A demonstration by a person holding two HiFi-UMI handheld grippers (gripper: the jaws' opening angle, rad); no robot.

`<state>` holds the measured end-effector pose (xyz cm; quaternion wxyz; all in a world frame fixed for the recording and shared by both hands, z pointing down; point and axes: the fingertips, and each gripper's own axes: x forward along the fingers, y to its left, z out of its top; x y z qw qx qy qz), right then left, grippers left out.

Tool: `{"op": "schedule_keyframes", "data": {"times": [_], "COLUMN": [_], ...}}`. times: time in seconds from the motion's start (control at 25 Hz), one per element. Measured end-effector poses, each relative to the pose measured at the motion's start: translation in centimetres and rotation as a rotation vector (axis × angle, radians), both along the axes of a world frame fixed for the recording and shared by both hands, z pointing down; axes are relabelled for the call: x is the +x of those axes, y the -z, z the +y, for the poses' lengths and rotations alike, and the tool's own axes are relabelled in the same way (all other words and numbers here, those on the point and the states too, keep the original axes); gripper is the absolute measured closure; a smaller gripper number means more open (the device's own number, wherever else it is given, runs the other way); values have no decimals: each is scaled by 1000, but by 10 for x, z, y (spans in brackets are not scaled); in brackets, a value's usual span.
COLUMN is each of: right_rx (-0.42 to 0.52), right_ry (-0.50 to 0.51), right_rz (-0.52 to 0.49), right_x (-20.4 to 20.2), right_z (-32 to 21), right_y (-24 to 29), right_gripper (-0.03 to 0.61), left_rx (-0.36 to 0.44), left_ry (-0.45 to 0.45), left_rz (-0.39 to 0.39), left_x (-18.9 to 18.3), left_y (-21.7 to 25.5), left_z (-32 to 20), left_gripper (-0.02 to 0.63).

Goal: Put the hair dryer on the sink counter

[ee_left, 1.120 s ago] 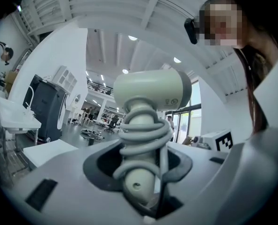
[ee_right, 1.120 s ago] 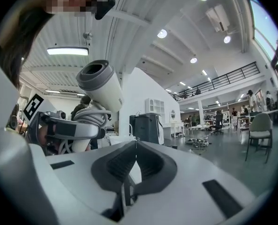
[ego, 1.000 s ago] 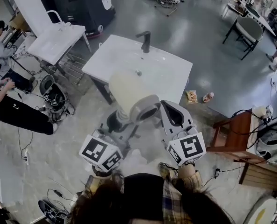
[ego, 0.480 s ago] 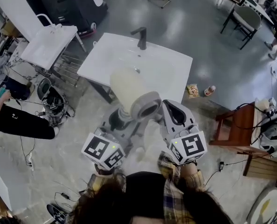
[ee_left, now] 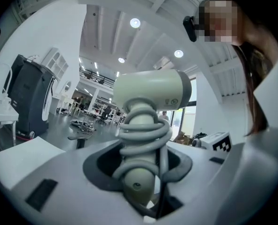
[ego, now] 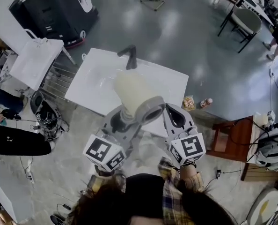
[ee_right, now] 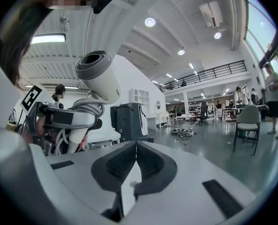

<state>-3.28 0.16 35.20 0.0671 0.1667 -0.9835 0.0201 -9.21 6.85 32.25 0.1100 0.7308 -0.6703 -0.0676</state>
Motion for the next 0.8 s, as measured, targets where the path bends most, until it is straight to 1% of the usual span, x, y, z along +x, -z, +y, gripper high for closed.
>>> {"op": "schedule_keyframes", "data": {"times": [0.2, 0.36, 0.56, 0.8], "right_rx": [-3, -2, 4, -12], "right_ry": [-10, -3, 22, -2], "right_rz": [4, 5, 0, -4], "right_x": [-15, -22, -36, -36], "right_z": [-57, -93, -118, -130], "right_y": [9, 12, 17, 13], "right_gripper": [563, 563, 563, 563], "left_rx": [-11, -16, -27, -50], "left_ry": [-25, -28, -11, -29], "left_rz": [-7, -13, -29, -49], "left_x": [-10, -16, -25, -31], "left_y": [6, 9, 11, 7], "left_z": [-61, -98, -122, -138], "left_gripper": [428, 428, 428, 428]}}
